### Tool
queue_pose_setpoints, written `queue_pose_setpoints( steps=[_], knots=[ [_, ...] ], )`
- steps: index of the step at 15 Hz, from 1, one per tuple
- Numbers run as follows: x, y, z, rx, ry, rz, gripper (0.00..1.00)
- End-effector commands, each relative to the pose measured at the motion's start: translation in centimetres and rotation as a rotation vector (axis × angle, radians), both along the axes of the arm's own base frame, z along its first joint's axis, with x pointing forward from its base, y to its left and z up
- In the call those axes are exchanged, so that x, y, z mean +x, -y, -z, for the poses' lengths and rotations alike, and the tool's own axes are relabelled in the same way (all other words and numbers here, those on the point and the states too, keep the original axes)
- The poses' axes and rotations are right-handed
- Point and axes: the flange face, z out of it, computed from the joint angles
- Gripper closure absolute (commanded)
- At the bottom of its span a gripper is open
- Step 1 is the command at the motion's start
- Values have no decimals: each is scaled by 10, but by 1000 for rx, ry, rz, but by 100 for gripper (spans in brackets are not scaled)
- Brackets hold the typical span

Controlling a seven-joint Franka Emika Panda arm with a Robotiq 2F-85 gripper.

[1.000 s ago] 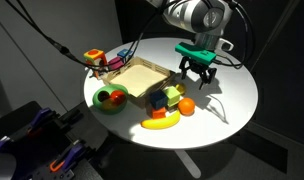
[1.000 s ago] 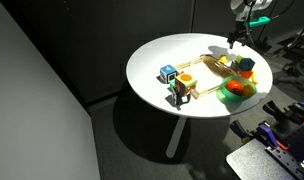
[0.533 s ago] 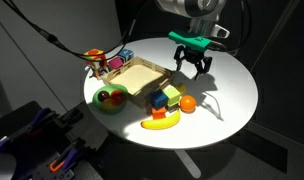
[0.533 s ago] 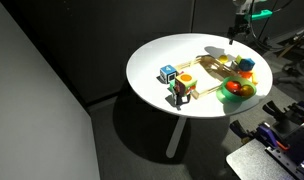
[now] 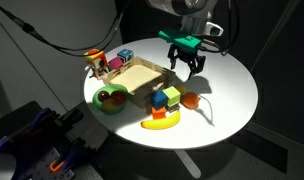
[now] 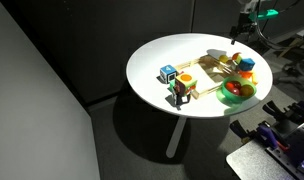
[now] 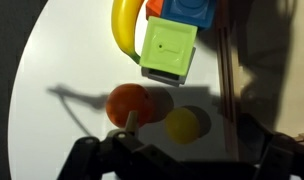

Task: Put the orange on the table then put the yellow and blue blocks in the box

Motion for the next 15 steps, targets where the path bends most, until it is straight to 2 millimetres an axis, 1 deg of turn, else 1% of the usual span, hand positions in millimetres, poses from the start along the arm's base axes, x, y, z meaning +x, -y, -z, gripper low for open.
queue_pose_setpoints(
  steps=[1,6,10,13,15],
  knots=[
    [-27,-7,-2,2,65,12,0],
    [-52,-14,9,-30,111,18,0],
    [-69,-18,13,-56,131,42,0],
    [-77,-16,13,-65,136,81,0],
    [-79,-16,12,-73,138,98,0]
  ],
)
